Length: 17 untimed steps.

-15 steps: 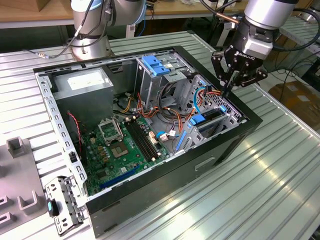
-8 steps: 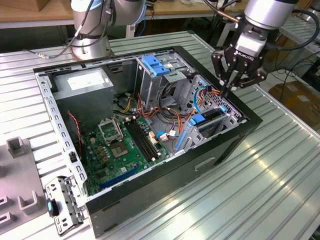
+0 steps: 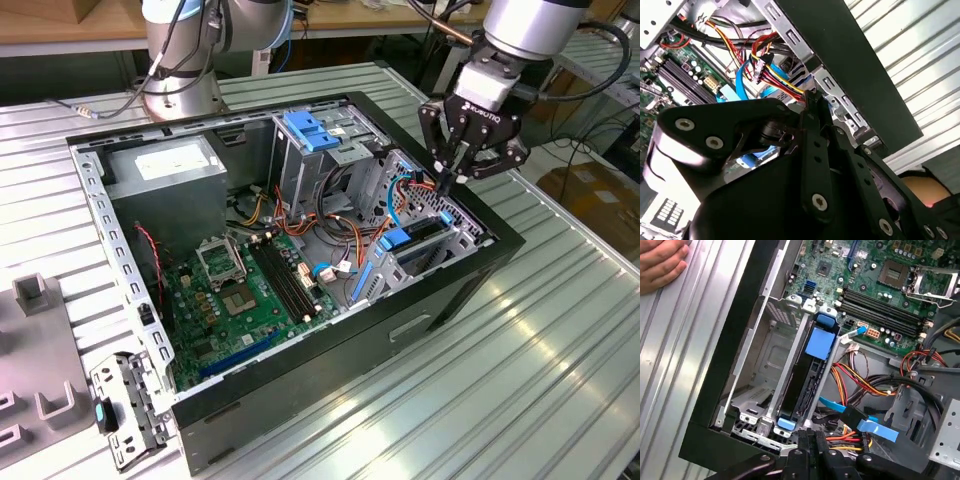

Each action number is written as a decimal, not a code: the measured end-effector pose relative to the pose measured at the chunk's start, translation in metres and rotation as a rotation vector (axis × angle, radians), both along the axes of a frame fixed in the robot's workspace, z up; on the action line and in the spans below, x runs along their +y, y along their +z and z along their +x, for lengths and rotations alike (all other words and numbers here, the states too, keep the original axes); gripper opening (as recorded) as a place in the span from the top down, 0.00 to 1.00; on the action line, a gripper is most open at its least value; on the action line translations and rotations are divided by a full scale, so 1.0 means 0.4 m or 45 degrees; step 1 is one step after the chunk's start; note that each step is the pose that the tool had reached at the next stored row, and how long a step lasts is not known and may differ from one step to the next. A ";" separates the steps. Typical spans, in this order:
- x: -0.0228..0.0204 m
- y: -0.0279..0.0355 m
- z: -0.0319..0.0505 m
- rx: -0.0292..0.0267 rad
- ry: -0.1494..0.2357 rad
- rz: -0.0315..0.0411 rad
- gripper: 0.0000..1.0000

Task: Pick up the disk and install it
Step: 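Insert the first disk wire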

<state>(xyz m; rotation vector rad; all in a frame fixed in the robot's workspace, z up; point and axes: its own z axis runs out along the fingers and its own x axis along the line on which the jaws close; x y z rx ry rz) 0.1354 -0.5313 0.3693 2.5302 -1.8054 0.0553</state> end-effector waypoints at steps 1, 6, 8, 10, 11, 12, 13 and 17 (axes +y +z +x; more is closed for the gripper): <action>0.000 0.000 0.000 0.0000 -0.047 -0.0001 0.84; 0.000 -0.004 0.000 -0.0001 -0.267 0.0003 0.84; 0.000 -0.005 -0.005 0.0000 -0.278 0.0001 0.84; 0.000 -0.006 -0.010 0.0000 -0.279 0.0002 0.84; 0.000 -0.006 -0.012 0.0000 -0.279 0.0001 0.84; 0.000 -0.006 -0.013 -0.0001 -0.285 0.0001 0.84; 0.000 -0.007 -0.013 0.0000 -0.295 -0.0002 0.84; 0.000 -0.009 -0.017 0.0000 -0.365 0.0001 0.84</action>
